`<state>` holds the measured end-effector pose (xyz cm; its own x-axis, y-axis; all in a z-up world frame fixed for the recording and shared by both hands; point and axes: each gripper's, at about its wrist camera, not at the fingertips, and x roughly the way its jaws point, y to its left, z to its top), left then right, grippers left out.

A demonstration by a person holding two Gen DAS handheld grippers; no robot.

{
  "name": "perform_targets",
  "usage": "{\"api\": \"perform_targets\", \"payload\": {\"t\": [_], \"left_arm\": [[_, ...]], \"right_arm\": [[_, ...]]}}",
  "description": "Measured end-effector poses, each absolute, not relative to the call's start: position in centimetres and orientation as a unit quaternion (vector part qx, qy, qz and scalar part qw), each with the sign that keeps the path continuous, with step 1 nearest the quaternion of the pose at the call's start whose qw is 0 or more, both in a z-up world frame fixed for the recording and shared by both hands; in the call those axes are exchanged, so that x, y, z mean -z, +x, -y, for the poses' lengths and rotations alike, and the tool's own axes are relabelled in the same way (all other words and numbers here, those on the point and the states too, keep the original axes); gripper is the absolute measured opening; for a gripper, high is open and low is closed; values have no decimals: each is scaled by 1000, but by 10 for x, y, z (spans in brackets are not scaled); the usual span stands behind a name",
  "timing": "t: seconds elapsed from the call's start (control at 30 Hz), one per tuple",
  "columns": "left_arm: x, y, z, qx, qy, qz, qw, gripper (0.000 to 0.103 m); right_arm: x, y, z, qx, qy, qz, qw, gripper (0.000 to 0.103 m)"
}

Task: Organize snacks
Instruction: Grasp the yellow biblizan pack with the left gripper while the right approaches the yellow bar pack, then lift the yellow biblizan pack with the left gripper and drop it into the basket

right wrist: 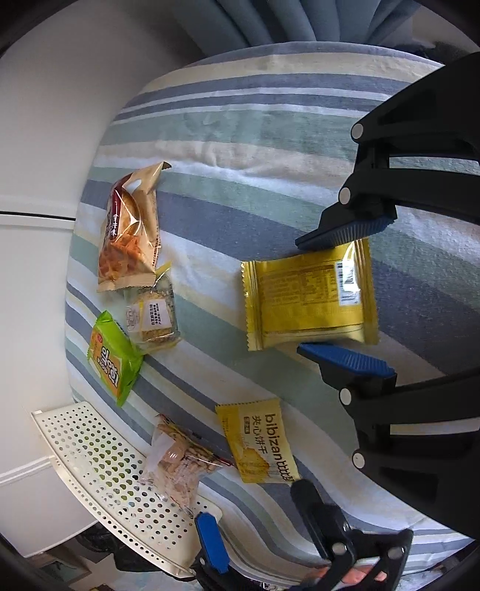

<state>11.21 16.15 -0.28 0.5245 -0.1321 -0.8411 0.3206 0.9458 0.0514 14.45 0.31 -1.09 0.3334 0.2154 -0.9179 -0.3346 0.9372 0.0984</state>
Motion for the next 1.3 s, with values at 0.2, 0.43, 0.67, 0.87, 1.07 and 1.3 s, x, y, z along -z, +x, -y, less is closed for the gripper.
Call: {"api": "perform_targets", "payload": {"t": [0.2, 0.43, 0.67, 0.87, 1.07, 1.3], "left_arm": [[11, 119, -150, 131, 121, -480, 859, 98], [20, 124, -147, 137, 120, -495, 849, 79], [30, 130, -142, 147, 122, -512, 837, 62], [29, 129, -136, 147, 130, -508, 839, 54], [20, 121, -136, 145, 133, -480, 855, 53], [3, 108, -140, 149, 118, -457, 869, 52]], "right_arm": [[12, 144, 2, -171, -42, -551, 816, 51], [12, 144, 7, -173, -31, -548, 818, 51], [8, 141, 12, -173, -25, -544, 821, 51], [8, 140, 14, -174, -16, -542, 822, 51], [8, 140, 17, -174, -4, -541, 823, 51], [6, 137, 23, -171, 13, -535, 827, 51]]}}
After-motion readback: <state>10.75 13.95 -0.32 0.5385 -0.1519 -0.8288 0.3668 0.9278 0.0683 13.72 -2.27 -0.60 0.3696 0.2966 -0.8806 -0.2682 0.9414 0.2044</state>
